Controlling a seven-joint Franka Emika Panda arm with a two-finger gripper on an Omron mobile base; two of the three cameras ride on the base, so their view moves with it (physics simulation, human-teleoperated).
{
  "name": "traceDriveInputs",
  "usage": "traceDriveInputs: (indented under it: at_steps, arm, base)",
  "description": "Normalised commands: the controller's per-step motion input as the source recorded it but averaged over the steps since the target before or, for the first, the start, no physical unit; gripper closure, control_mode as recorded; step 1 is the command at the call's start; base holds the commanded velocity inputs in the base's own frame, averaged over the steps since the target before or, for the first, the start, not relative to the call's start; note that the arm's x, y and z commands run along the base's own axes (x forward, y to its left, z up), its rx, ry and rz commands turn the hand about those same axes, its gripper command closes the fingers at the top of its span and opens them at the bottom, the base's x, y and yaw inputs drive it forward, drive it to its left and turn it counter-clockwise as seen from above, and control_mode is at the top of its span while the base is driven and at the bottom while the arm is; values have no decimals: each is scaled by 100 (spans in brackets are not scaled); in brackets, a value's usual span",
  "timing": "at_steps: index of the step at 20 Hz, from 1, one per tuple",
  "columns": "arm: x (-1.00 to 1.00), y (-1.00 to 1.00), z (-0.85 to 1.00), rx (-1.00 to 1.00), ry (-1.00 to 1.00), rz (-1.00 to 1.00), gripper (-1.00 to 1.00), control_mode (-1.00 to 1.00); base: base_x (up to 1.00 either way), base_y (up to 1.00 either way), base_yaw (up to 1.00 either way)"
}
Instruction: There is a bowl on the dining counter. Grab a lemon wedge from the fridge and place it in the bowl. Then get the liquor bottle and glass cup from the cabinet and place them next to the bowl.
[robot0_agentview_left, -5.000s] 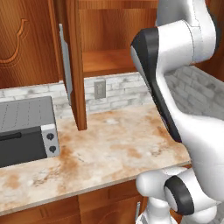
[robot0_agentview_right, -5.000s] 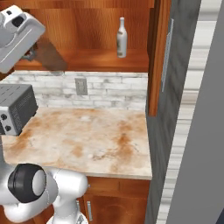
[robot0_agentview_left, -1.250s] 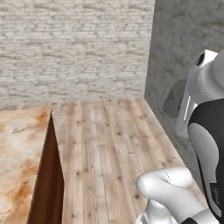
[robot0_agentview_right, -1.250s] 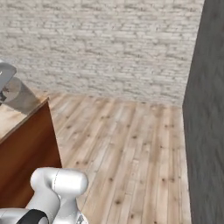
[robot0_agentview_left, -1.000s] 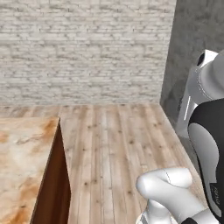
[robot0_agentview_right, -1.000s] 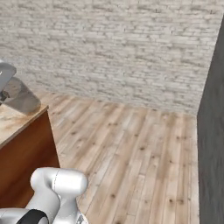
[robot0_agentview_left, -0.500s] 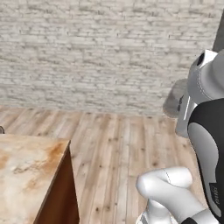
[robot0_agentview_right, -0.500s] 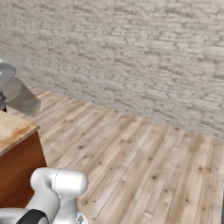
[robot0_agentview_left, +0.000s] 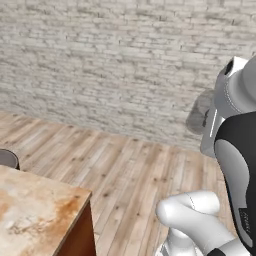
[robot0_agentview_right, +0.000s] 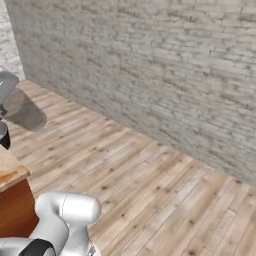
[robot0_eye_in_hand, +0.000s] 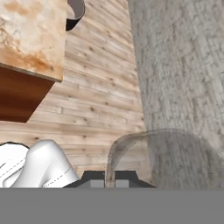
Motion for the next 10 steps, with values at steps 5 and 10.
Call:
traceDriveInputs:
  at_steps: [5,10]
  arm:
    - [0,0,0,0,0,0,100,100]
    - [0,0,0,0,0,0,100,100]
  base:
    - [100,0,42]
    - [100,0,42]
